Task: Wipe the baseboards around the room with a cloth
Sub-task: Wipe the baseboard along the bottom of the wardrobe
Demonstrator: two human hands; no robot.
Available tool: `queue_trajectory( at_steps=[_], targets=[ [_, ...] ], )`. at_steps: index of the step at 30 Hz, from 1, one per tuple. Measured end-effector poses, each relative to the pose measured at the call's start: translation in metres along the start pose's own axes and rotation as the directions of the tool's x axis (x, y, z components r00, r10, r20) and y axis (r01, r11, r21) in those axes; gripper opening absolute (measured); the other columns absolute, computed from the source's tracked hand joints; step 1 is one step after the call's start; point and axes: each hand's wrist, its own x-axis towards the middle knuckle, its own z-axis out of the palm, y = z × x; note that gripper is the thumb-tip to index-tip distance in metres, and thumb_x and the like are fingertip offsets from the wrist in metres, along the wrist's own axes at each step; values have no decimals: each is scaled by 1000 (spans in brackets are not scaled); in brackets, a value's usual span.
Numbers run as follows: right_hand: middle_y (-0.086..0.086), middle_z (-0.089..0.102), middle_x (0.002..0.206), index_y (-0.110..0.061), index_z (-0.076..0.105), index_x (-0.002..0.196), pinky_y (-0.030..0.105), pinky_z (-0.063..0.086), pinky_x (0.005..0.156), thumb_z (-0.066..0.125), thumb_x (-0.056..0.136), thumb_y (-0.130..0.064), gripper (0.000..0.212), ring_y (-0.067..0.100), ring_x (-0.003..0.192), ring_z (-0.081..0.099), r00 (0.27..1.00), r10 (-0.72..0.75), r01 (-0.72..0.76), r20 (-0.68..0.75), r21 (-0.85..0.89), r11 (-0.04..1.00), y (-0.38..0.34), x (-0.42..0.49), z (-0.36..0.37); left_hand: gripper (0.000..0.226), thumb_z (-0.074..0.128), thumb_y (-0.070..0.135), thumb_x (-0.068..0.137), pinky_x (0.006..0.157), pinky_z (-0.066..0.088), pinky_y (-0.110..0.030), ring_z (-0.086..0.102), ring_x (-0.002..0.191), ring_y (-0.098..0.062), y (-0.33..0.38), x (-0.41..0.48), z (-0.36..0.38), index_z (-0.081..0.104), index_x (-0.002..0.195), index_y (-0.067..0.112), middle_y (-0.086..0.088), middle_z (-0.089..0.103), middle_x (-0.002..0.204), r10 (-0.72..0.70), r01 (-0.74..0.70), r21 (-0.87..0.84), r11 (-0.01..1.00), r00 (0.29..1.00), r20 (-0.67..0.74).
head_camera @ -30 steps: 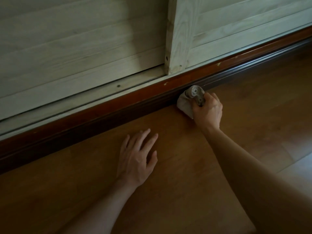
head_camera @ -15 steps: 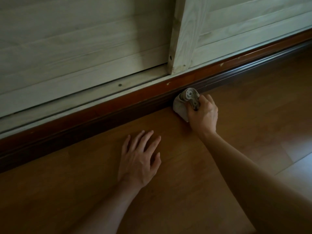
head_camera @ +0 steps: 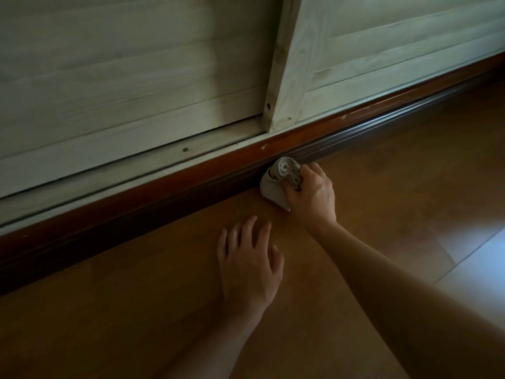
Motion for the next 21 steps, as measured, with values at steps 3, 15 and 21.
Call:
queue_trajectory(
  at_steps=[3,15,21],
  targets=[
    [-3,50,94,-9,63,98,38,50,71,65,90,-26,19,15,82,52,998,56,-56,-29,-9,998,19,15,-13,52,37,50,95,120,26,-49,39,140,-20,19,3,10,52,141,33,3,46,152,27,-27,-4,1000,1000,-1],
    [1,62,106,-10,69,102,34,53,70,68,90,-22,17,17,87,62,992,-116,112,41,89,990,59,39,-29,57,33,60,98,121,17,-49,26,149,-19,57,31,28,38,150,39,5,30,162,22,-23,115,993,1000,13],
    [0,51,83,-3,65,85,27,35,58,68,87,-17,15,11,66,45,999,6,-2,-41,102,995,67,41,-25,57,32,63,97,120,16,-48,23,150,-17,57,32,28,37,150,42,8,27,163,-9,3,148,989,999,40]
  ],
)
